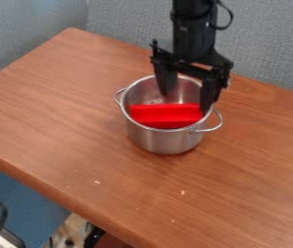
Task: Move the red object from the metal pot to the table
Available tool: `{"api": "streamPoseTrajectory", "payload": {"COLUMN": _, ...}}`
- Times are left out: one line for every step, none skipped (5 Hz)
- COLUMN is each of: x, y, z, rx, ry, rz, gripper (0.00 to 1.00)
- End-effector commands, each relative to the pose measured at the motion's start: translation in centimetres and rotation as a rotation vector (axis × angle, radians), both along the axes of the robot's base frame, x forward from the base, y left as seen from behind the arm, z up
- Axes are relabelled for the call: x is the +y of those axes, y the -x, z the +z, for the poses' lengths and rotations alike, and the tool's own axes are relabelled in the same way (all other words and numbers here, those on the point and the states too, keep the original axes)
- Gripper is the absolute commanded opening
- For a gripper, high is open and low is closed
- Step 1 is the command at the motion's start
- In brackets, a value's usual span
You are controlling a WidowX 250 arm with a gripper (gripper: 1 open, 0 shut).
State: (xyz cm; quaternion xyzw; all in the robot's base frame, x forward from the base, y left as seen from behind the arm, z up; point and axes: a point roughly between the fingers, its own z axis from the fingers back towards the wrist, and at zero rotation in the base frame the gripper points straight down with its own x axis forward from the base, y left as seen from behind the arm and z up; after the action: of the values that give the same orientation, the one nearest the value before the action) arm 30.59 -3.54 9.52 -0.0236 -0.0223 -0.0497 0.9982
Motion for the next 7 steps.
{"api": "streamPoseTrajectory", "payload": {"x": -0.2, "y": -1.1, "z": 0.6, "rx": -0.052, "ry": -0.001, "rz": -0.016, "gripper": 1.00}}
{"api": "streamPoseTrajectory", "payload": {"x": -0.5, "y": -1.1, "z": -0.1, "rx": -0.050, "ry": -0.005, "rz": -0.026, "gripper": 1.00}}
{"api": "streamPoseTrajectory", "payload": {"x": -0.7, "y": -1.2, "z": -0.8, "rx": -0.041, "ry": -0.009, "rz": -0.028, "gripper": 1.00}}
{"api": "streamPoseTrajectory", "payload": {"x": -0.9, "y": -1.3, "z": -1.4, "rx": -0.036, "ry": -0.008, "rz": -0.030, "gripper": 1.00}}
{"api": "streamPoseTrajectory", "payload": {"x": -1.0, "y": -1.4, "z": -2.0, "rx": -0.033, "ry": -0.007, "rz": -0.032, "gripper": 1.00}}
{"api": "streamPoseTrajectory", "payload": {"x": -0.9, "y": -1.4, "z": -2.4, "rx": -0.031, "ry": -0.006, "rz": -0.029, "gripper": 0.00}}
{"api": "streamPoseTrajectory", "payload": {"x": -1.4, "y": -1.1, "z": -1.9, "rx": -0.042, "ry": -0.015, "rz": -0.036, "gripper": 0.00}}
